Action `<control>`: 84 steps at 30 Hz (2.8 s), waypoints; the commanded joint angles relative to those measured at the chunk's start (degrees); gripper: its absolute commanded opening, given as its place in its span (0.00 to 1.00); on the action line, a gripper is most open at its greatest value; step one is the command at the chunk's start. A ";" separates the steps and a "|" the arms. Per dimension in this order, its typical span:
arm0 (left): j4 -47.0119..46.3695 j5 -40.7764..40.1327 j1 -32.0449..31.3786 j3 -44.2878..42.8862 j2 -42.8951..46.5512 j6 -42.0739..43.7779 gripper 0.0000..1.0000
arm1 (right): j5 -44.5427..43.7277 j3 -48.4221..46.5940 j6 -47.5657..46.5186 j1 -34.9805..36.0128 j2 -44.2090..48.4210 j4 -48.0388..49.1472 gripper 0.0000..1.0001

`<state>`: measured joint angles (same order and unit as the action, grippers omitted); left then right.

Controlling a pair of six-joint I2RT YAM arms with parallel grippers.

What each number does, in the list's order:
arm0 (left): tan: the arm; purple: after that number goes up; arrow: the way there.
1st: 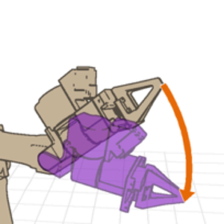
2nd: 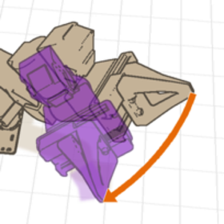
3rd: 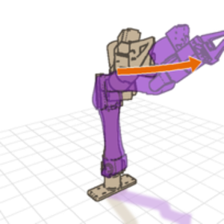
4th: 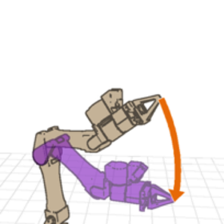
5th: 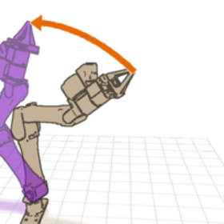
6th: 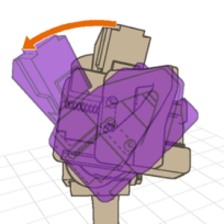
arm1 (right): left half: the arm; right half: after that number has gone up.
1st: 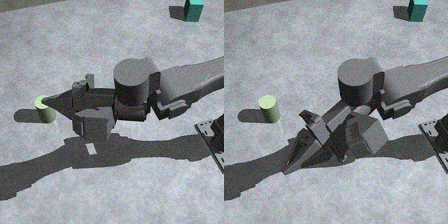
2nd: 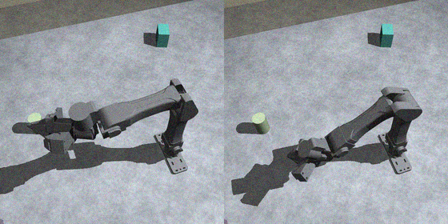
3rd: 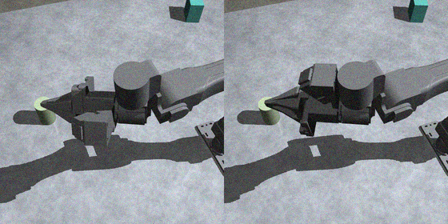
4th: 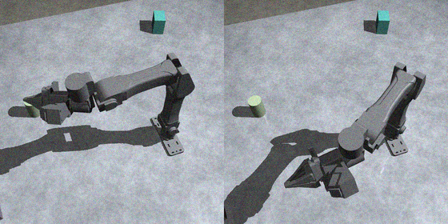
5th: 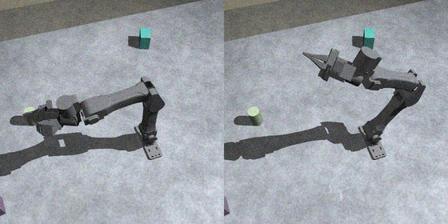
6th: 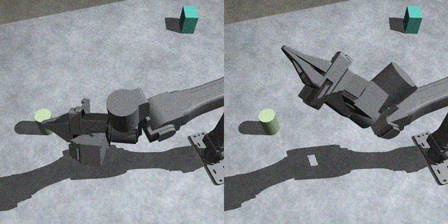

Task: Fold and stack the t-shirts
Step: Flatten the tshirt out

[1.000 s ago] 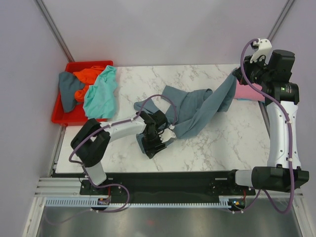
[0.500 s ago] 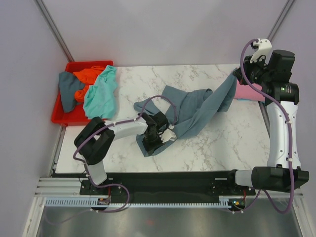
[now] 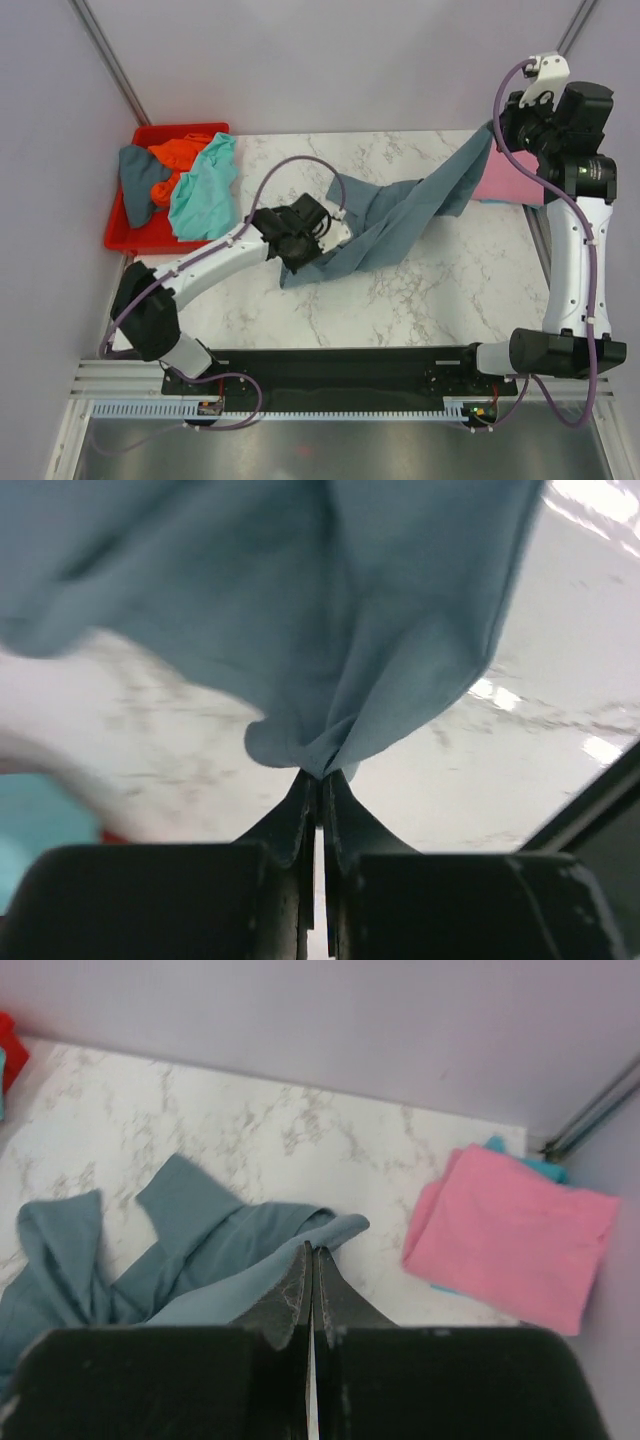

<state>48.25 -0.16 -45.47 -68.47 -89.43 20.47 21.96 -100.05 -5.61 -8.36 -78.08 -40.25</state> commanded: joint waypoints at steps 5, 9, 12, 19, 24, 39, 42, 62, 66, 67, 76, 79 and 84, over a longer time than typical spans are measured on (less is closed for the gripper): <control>-3.59 -16.44 4.60 -24.85 9.88 13.45 0.02 | -20.19 -17.01 -0.37 -0.08 -4.27 8.17 0.00; -3.86 -20.74 4.60 -34.08 10.06 16.79 0.02 | -23.52 -20.53 2.43 -0.17 -4.27 8.87 0.00; -4.92 -23.82 4.87 -34.19 11.81 18.20 0.02 | -27.84 -19.49 4.63 -0.16 -1.47 9.83 0.00; -6.32 -24.18 8.03 -36.91 18.93 20.65 0.02 | -30.74 -13.42 1.84 -0.08 11.71 14.49 0.00; -8.69 -25.41 8.12 -41.47 23.94 24.88 0.02 | -33.90 -13.68 0.51 -0.16 20.24 14.32 0.00; -8.43 -9.60 12.43 -44.03 31.60 14.42 0.02 | -23.45 -32.13 4.29 -0.08 19.12 5.18 0.00; -10.80 -6.96 12.43 -40.88 30.28 18.72 0.02 | -22.05 -31.09 3.33 -0.16 15.16 8.34 0.00; -21.79 -16.09 24.72 -23.37 -7.03 12.85 0.02 | -5.78 0.47 -7.66 2.38 -19.10 20.22 0.00; -21.71 -17.32 26.75 -29.87 -19.18 12.84 0.02 | -6.48 -8.30 -9.60 4.49 -31.67 16.97 0.00; -21.62 -18.02 27.10 -32.84 -21.29 12.75 0.02 | -7.27 -10.49 -9.51 5.62 -36.22 16.35 0.00; -21.00 -21.47 30.18 -49.30 -35.64 5.82 0.77 | -10.09 -28.97 -8.99 9.58 -51.46 13.09 0.00; -21.88 -20.06 30.18 -48.78 -33.37 3.88 0.78 | -10.18 -27.49 -7.84 9.85 -50.59 13.27 0.00; -18.47 -15.76 30.44 -47.90 -34.49 4.40 0.68 | -9.74 -22.39 -6.70 10.38 -47.25 14.06 0.00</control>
<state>28.86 -18.98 -14.92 -114.50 -125.32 27.44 12.01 -124.07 -13.28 1.78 -129.82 -27.35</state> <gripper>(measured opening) 0.696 0.008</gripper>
